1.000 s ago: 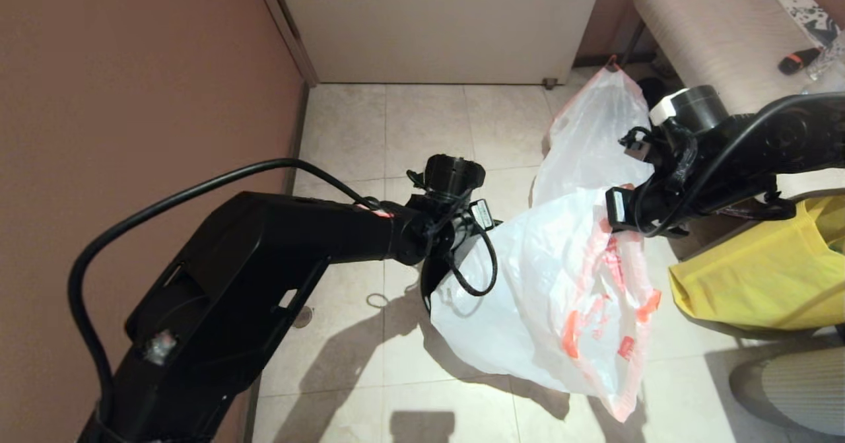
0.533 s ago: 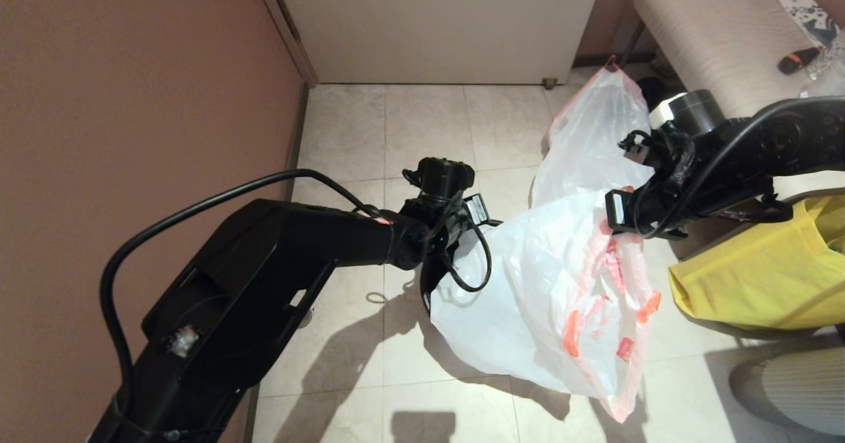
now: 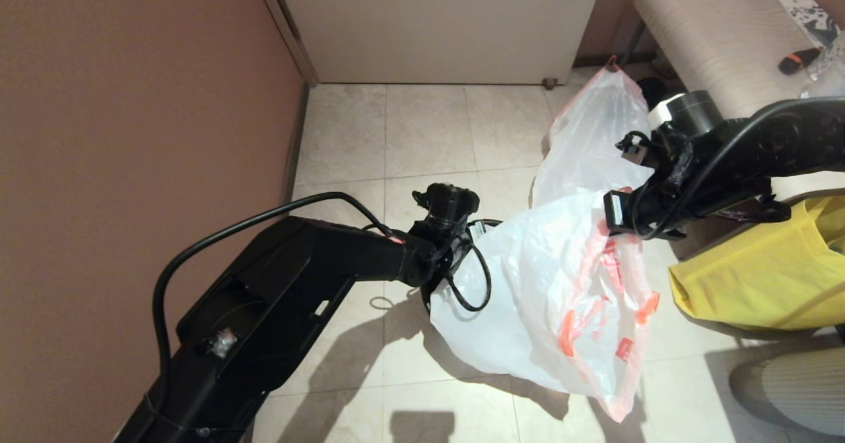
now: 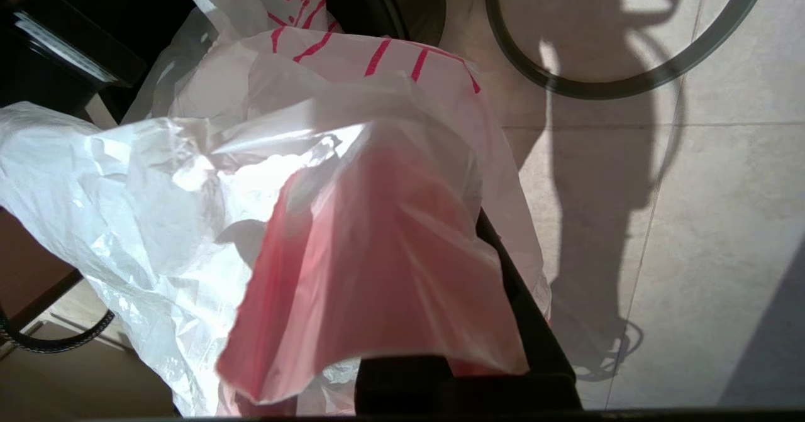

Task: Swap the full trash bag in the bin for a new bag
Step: Put the new garbage bag on the trash can

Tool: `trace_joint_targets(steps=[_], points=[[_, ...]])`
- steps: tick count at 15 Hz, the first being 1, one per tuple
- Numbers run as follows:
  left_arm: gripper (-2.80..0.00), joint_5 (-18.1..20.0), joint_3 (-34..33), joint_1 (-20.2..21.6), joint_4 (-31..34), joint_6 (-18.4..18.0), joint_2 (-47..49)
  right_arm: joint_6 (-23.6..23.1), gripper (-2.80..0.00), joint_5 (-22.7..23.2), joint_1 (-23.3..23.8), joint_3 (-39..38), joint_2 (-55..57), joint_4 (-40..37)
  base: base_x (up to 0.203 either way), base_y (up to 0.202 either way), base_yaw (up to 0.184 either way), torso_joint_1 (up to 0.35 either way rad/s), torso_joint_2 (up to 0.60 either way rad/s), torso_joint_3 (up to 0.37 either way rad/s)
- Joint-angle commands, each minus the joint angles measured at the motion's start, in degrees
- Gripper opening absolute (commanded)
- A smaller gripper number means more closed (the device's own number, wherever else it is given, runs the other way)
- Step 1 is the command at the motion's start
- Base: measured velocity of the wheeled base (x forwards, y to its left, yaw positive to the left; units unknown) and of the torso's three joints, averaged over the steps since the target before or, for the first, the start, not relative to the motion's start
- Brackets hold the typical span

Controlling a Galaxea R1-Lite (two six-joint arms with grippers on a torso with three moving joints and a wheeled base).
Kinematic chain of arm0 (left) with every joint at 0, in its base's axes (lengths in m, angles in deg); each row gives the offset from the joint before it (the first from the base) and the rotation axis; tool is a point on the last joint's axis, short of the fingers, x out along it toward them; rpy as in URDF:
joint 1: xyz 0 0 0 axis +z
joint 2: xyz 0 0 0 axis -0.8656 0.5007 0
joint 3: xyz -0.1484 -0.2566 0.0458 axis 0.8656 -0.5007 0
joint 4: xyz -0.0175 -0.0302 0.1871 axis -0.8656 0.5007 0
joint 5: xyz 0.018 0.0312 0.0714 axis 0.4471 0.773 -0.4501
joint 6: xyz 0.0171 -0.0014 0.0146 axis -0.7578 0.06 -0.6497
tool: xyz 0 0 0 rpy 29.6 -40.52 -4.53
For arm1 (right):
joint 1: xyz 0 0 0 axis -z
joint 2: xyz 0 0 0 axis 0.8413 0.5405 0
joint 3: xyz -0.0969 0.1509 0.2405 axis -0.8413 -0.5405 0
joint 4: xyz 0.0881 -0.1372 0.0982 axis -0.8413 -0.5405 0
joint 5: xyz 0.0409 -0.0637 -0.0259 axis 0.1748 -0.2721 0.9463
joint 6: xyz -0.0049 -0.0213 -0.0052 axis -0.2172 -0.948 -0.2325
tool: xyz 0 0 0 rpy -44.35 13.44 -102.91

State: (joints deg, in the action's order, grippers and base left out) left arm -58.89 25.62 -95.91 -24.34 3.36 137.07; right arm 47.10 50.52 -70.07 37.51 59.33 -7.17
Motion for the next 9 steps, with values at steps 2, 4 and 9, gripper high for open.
trace_joint_targets(steps=[2, 4, 9], points=[[-2.8, -0.1, 0.0, -0.9, -0.2, -1.3, 3.3, 0.1, -2.8, 0.0, 0.1, -0.4, 0.1, -0.2, 0.0, 0.0, 0.0, 0.0, 0.0, 0.0], [-2.8, 0.1, 0.0, -1.8, -0.2, -1.6, 4.5, 0.1, -2.8, 0.1, 0.1, -0.4, 0.2, -0.1, 0.0, 0.0, 0.0, 0.0, 0.0, 0.0], [-2.8, -0.9, -0.7, -2.5, 3.2, -1.3, 5.5, 0.1, -2.8, 1.1, 0.4, -0.5, 0.9, -0.2, 0.0, 0.0, 0.0, 0.0, 0.0, 0.0]])
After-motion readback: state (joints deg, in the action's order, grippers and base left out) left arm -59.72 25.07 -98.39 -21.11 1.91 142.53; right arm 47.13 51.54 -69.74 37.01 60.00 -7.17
